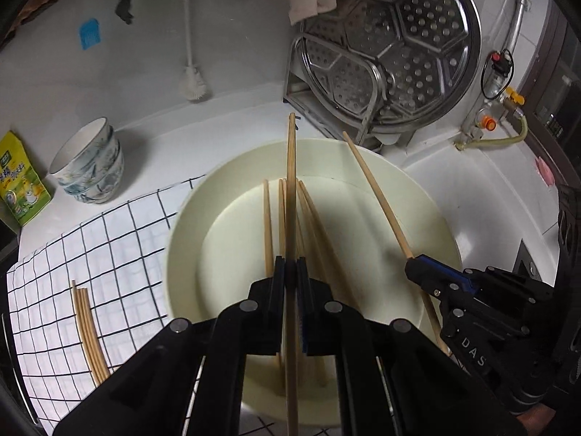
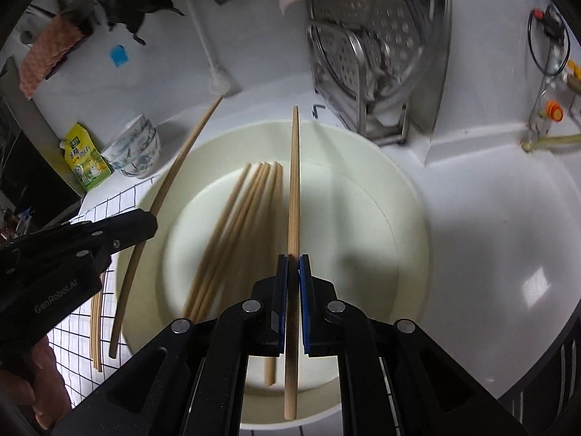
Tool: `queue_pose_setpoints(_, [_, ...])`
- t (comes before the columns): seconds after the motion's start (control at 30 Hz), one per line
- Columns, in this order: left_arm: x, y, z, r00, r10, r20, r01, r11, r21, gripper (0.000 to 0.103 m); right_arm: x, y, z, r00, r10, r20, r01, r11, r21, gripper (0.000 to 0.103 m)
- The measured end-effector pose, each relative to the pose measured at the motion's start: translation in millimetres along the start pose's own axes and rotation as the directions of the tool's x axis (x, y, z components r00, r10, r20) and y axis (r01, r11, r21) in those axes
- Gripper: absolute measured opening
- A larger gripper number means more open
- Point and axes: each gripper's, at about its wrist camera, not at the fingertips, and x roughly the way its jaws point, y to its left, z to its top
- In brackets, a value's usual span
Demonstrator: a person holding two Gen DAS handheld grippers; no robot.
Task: Organize utensils
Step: 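Carry both held chopsticks over the cream basin, then lower the chopsticks into the basin and open both tools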
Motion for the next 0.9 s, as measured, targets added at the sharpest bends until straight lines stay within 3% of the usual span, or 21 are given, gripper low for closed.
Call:
queue_pose_setpoints(0.37, [33,-5,0,0.997,0.036,-0.071,-0.038,0.999,-0.019,0.008,26,-12,1,0.998,0.031,-0.059,-0.030,0.999,0.018,0.007])
queue_pose_setpoints(0.43, [31,-3,0,0.997,0.045,-0.066,-0.047,0.999,-0.026,0.015,22,-15,1,0.998,0.036,-0.044,-0.035,0.999,0.025,0.015])
queue_pose_setpoints(0.5, [27,-2,-1,0.997,0.050,-0.054,-0.051,0.998,-0.033,0.038,18,-15,3,0.999,0.031,-0.027,-0.030,0.999,0.023,0.017])
queue_pose_setpoints(0.57, [20,0,0,0.998,0.062,-0.029,-0.063,0.997,-0.040,0.054,13,-15,3,0.999,0.029,-0.017,-0.029,0.999,0.024,0.017])
queue_pose_setpoints(0.9, [-9,9,-2,0.997,0.074,0.016,-0.073,0.996,-0.055,0.055,-7,-2,-1,1.000,0.020,0.007,-0.020,1.000,0.009,0.021])
